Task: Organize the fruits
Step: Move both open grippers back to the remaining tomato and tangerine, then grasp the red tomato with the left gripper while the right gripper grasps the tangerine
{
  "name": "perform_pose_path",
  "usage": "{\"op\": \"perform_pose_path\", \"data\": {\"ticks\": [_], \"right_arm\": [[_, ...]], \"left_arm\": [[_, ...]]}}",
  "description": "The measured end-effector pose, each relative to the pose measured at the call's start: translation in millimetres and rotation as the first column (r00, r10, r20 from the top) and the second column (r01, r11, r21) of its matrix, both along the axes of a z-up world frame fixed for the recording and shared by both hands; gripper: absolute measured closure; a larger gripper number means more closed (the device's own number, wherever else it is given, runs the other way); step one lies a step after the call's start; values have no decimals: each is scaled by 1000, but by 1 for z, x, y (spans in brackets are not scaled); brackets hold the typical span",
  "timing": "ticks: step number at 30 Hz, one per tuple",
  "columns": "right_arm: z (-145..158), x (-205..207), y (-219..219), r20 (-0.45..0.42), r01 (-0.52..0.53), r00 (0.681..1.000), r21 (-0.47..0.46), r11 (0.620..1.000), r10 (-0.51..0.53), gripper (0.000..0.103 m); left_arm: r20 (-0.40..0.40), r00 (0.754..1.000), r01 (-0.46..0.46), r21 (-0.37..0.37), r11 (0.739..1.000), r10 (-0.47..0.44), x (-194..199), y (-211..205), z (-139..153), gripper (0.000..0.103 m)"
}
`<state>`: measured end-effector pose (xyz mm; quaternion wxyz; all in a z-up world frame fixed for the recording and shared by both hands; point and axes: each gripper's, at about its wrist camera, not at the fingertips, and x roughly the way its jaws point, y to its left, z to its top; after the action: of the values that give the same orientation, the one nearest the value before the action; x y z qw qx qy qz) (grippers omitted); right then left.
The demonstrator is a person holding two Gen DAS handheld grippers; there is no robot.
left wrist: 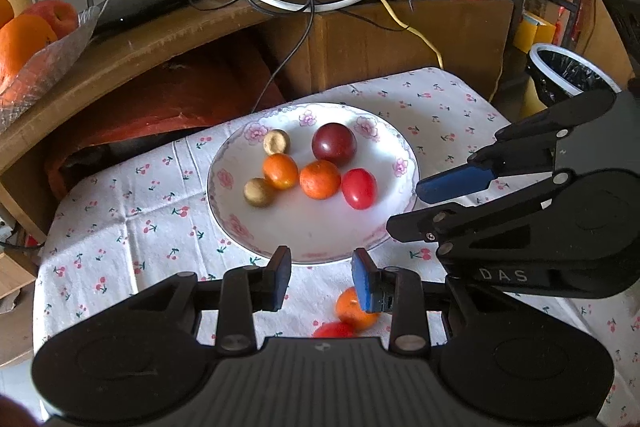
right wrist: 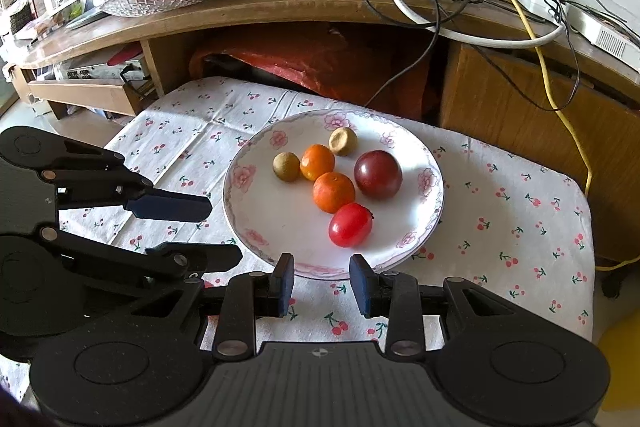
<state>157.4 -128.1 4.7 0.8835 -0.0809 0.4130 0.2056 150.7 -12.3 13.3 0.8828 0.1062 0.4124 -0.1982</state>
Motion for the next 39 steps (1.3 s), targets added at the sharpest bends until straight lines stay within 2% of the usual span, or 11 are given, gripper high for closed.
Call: {"op": "perform_pose_path", "data": {"ticks": [26, 29, 39], "right_arm": [[-4, -8, 11, -33, -54, 998, -15, 998, 54, 74], [-6, -9, 12, -39, -61, 997, -18, 998, 60, 71], [-11, -8, 6, -67, -52, 996, -25, 998, 50, 70]], "left_arm": [[-33, 999, 21, 7, 1000, -21, -15, 8, -5, 62], [-38, 999, 27, 7, 1000, -27, -17, 10, -6, 62], [-82, 994, 78, 31, 996, -76, -27, 13, -22, 59]]}}
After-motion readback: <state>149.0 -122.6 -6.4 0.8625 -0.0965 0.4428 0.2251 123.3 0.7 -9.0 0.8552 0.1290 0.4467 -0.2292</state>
